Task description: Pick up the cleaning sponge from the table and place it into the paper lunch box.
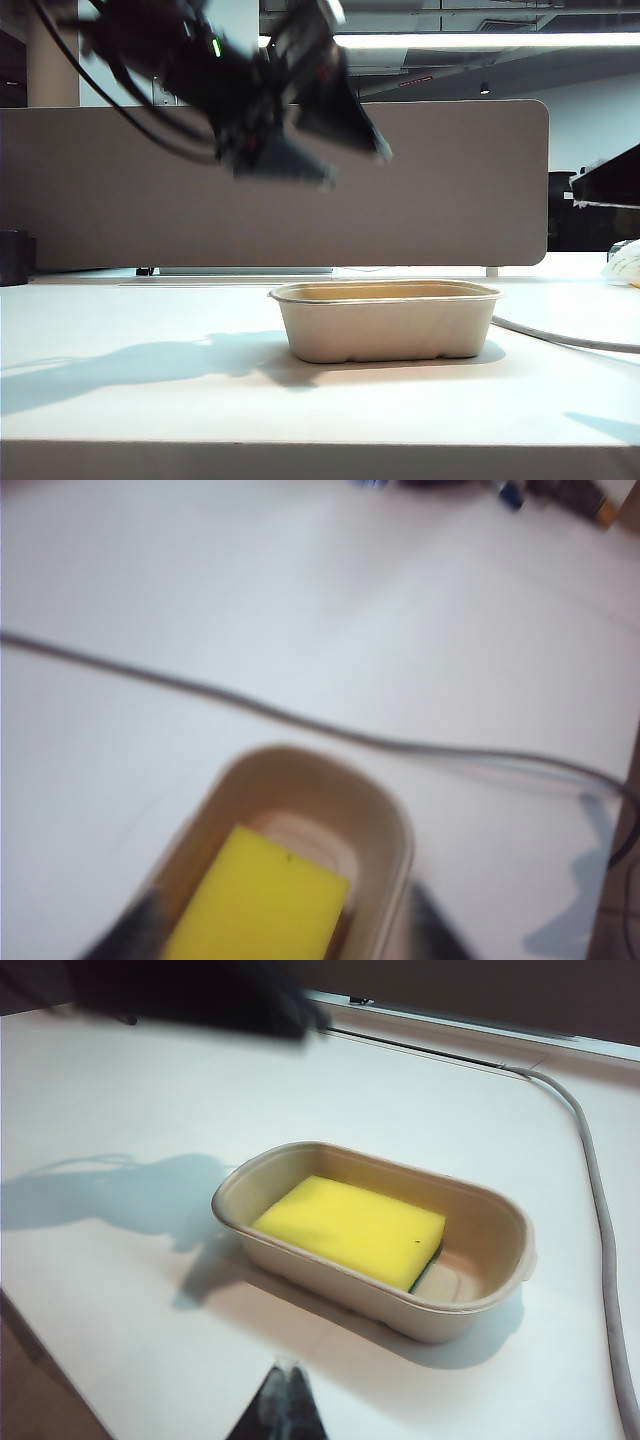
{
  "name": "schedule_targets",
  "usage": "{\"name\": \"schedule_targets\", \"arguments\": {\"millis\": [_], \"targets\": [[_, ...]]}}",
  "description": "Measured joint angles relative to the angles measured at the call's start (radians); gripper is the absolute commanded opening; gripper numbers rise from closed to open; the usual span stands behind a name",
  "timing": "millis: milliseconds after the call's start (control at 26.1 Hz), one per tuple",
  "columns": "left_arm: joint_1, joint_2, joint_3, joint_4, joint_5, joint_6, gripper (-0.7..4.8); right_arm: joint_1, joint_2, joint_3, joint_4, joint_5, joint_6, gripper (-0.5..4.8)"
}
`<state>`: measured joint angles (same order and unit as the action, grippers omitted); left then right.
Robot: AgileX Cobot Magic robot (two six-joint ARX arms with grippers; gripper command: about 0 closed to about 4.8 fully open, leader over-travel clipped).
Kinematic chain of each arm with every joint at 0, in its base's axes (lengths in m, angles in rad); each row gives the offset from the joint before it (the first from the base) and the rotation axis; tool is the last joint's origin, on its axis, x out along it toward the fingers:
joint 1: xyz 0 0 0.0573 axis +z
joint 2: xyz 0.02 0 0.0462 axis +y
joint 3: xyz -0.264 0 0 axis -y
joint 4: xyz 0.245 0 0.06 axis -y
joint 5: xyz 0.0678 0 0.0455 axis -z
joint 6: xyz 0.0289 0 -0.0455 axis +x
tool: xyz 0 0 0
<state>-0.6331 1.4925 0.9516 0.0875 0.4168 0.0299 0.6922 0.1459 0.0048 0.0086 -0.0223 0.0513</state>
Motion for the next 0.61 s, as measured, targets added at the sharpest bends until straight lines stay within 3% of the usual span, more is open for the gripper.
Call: {"name": "schedule_targets", "arguments": {"millis": [192,307,460,613], "targets": [[-0.009,-0.166,0.004,-0.063,-0.126,-0.028,-0.05,0.000,0.000,0.000,0.000,0.000,0.000,-0.05],[-0.048,-0.277,0.004,-0.129,-0.185,0.015,-0.05,0.000,0.000,0.000,0.000,0.000,0.000,-0.05],[-0.096,-0.390,0.007,-0.171,-0.045,0.095,-0.05,0.000,0.000,0.000,0.000,0.000,0.000,-0.05],[-0.099,-0.439,0.006,-0.266,0.121,0.111,-0.05,0.000,0.000,0.000,0.000,0.000,0.000,-0.05]]}}
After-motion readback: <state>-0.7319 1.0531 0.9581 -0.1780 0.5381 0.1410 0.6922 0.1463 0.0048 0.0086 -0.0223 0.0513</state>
